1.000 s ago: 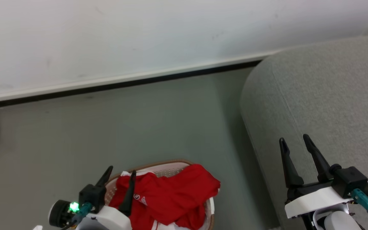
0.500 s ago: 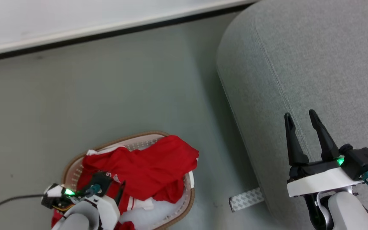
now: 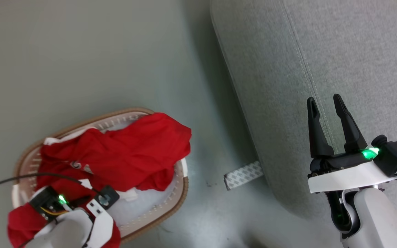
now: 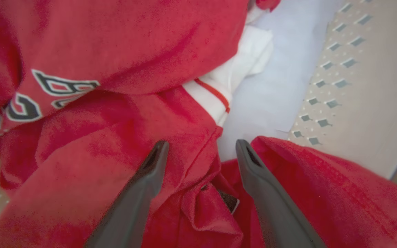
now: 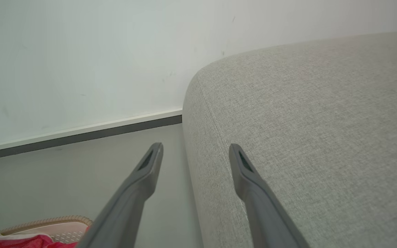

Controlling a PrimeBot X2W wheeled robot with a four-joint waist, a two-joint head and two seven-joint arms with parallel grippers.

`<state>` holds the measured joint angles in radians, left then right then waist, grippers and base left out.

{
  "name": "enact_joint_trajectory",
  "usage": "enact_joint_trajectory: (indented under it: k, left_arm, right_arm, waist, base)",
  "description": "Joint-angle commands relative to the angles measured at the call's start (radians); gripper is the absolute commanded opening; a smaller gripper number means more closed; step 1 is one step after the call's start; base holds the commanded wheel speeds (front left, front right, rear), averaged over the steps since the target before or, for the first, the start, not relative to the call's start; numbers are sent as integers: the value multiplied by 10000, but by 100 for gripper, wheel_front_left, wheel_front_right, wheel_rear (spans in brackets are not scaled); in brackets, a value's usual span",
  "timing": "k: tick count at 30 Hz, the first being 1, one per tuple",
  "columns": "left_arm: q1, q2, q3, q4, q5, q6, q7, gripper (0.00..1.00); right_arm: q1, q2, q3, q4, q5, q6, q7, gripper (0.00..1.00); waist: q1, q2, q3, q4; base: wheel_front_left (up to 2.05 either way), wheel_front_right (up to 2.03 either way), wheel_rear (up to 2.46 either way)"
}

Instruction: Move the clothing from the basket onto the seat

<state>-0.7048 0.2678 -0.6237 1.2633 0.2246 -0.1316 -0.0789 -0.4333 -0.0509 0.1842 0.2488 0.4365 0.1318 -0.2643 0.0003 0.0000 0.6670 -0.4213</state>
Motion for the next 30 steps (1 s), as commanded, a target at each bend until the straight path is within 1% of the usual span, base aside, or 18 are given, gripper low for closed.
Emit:
enact_joint_trajectory:
  k: [1,8,12,14,15,16,17,23,27,30]
  left_arm:
    - [-244,188,-160,97,-214,30,183,100]
    - [-875,582,-792,213,-467,28,770,100]
    - [-1120,666,-820,236,-711,28,995,100]
    - [-1136,636,-825,245,-854,28,1016,79]
    - [-1129,591,-837,245,-896,28,984,41]
    - [-1098,540,-845,246,-931,28,942,18]
    - [-1052,491,-858,246,-959,26,928,0]
    - [-789,198,-792,247,-1317,26,665,0]
    - [-372,-313,-705,251,-1687,26,203,0]
    - [-42,-693,-374,223,-2191,75,-372,0]
  right_arm:
    - [-128,5,9,-24,138,-21,-2,100]
    - [-367,5,195,-120,519,-21,-2,100]
    - [-499,3,294,-93,679,-21,-2,100]
    - [-551,3,329,-69,695,-21,-2,100]
    - [-552,3,344,-47,699,-21,-2,100]
    - [-555,2,358,-17,694,-21,-2,100]
    - [-573,3,370,18,690,-21,-2,100]
    - [-547,2,350,126,526,-21,-2,100]
    - [-305,0,246,348,184,-21,-2,100]
    - [-148,-3,203,458,-28,-21,-2,100]
  waist:
    - [-3,0,495,-365]
    - [-3,0,1202,-539]
    - [-3,0,1427,-558]
    - [-3,0,1433,-533]
    - [-3,0,1407,-517]
    - [-3,0,1369,-495]
    - [-3,0,1312,-472]
    - [-3,0,856,-304]
    - [-3,0,-157,81]
    - [-3,0,-1002,382]
  base:
    - [0,0,0]
    - [0,0,0]
    - [0,0,0]
    - [0,0,0]
    - [0,0,0]
    - [0,0,0]
    - [0,0,0]
    - [0,0,0]
    - [0,0,0]
    - [0,0,0]
